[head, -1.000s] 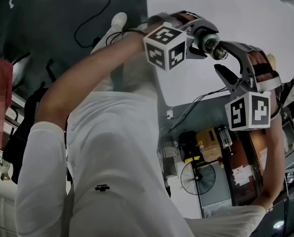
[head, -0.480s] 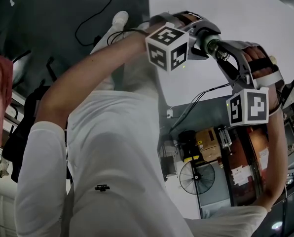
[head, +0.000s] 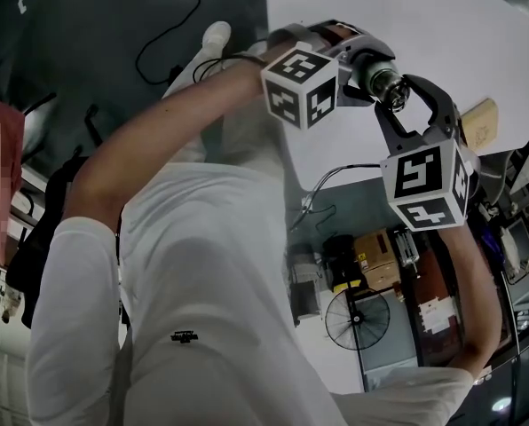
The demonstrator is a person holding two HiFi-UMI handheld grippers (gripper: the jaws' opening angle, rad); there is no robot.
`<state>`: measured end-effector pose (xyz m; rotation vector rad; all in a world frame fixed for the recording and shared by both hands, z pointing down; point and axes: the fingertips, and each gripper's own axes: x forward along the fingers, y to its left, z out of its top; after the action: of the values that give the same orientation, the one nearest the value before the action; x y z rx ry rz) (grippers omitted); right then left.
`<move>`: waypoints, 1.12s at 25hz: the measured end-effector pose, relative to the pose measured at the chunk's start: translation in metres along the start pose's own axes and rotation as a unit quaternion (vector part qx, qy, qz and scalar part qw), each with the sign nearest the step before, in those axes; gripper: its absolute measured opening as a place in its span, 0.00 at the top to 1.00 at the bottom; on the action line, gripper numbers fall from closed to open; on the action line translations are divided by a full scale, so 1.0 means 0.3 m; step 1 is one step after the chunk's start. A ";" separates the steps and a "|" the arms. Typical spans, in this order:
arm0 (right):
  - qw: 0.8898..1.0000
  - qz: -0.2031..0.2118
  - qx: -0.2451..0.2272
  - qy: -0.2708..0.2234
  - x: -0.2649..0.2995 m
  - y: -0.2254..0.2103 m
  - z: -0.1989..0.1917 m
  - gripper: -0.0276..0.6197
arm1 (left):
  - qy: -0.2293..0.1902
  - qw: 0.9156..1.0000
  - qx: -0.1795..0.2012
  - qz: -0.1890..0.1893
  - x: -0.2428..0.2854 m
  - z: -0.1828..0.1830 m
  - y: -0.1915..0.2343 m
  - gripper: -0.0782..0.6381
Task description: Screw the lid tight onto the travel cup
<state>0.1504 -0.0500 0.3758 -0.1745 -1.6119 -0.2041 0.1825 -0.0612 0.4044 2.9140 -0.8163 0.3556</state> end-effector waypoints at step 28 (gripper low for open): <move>0.993 0.042 0.094 -0.055 0.007 -0.008 0.016 0.59 | 0.005 1.000 -0.005 0.002 0.003 0.000 0.000 0.42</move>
<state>0.1450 -0.0511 0.3775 -0.1087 -1.7187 0.0225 0.1833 -0.0616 0.4045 2.8999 -0.8204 0.3641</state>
